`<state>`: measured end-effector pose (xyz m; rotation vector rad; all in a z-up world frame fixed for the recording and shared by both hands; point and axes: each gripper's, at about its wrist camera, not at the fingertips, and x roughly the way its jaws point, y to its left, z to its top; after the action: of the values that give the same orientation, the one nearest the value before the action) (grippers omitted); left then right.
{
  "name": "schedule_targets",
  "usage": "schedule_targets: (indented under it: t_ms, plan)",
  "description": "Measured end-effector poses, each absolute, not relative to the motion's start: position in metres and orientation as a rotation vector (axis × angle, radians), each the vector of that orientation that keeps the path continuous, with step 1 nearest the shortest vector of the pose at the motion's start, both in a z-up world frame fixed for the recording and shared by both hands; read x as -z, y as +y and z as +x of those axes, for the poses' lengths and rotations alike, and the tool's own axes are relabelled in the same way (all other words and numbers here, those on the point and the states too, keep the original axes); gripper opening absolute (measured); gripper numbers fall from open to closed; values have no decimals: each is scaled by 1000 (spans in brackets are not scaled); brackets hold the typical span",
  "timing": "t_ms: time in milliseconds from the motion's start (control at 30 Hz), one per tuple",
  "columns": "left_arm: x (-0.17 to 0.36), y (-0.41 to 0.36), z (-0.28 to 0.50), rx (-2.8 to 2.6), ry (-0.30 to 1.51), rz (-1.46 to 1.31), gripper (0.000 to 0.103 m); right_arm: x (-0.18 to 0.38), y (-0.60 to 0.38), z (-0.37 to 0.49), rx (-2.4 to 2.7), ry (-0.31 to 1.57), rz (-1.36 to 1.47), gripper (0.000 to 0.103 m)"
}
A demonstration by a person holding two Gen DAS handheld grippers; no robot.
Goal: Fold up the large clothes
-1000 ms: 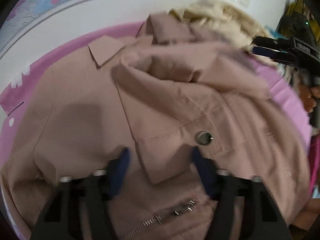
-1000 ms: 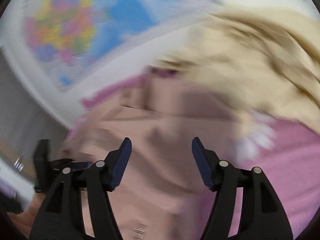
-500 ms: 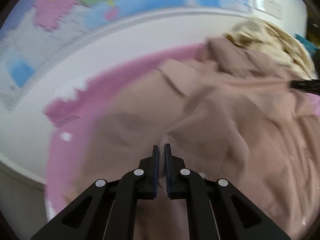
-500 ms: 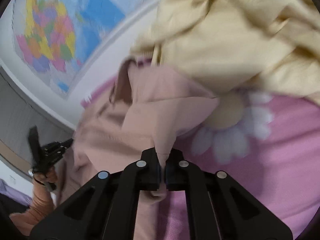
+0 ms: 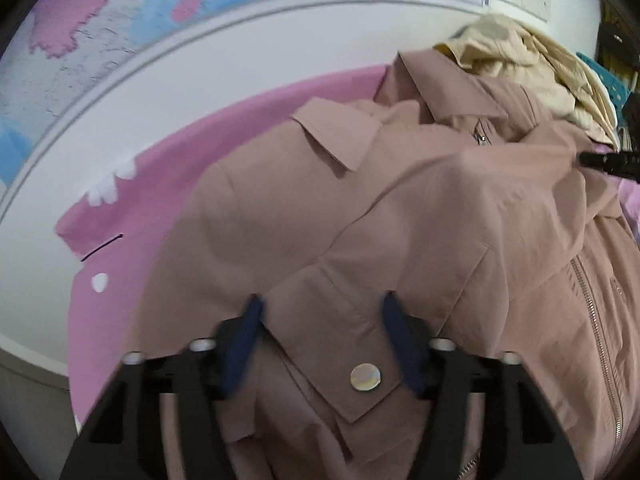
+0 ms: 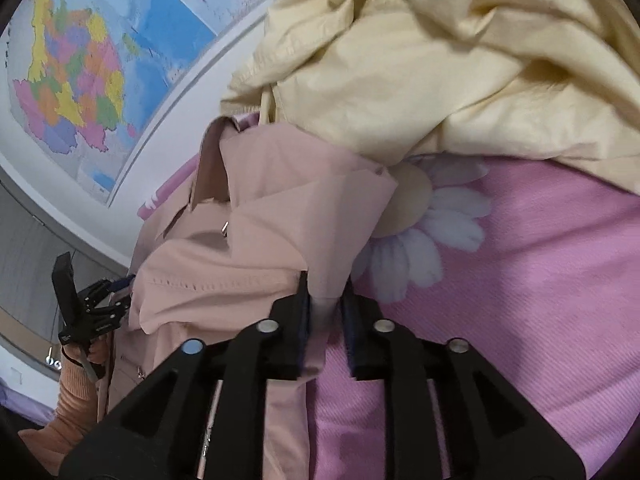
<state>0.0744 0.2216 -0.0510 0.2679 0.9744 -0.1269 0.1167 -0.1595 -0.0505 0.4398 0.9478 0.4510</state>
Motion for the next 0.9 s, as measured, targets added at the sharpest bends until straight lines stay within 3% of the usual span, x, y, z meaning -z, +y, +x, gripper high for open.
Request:
schedule_targets:
  t_ms: [33, 67, 233, 333, 400, 433, 467, 633, 733, 900]
  plan:
    - [53, 223, 79, 104, 975, 277, 12, 44, -160, 112, -443, 928, 431, 27]
    - [53, 225, 83, 85, 974, 268, 3, 37, -158, 108, -428, 905, 409, 28]
    - [25, 238, 96, 16, 865, 213, 3, -2, -125, 82, -527, 800, 289, 28]
    - [10, 241, 101, -3, 796, 189, 3, -13, -73, 81, -647, 805, 179, 34]
    - [11, 242, 107, -11, 797, 180, 8, -8, -34, 84, -710, 819, 103, 38]
    - [15, 243, 110, -15, 821, 184, 15, -4, -20, 88, -727, 836, 82, 40]
    - [17, 244, 110, -17, 834, 187, 28, 2, -6, 91, -740, 861, 66, 40]
    - [-1, 263, 73, -39, 760, 178, 53, 39, 43, 119, -720, 986, -43, 36]
    - [-15, 285, 40, -84, 735, 174, 58, 44, 35, 126, -689, 985, -11, 25]
    - [-7, 315, -14, -130, 783, 169, 63, 26, 28, 102, -699, 962, -2, 35]
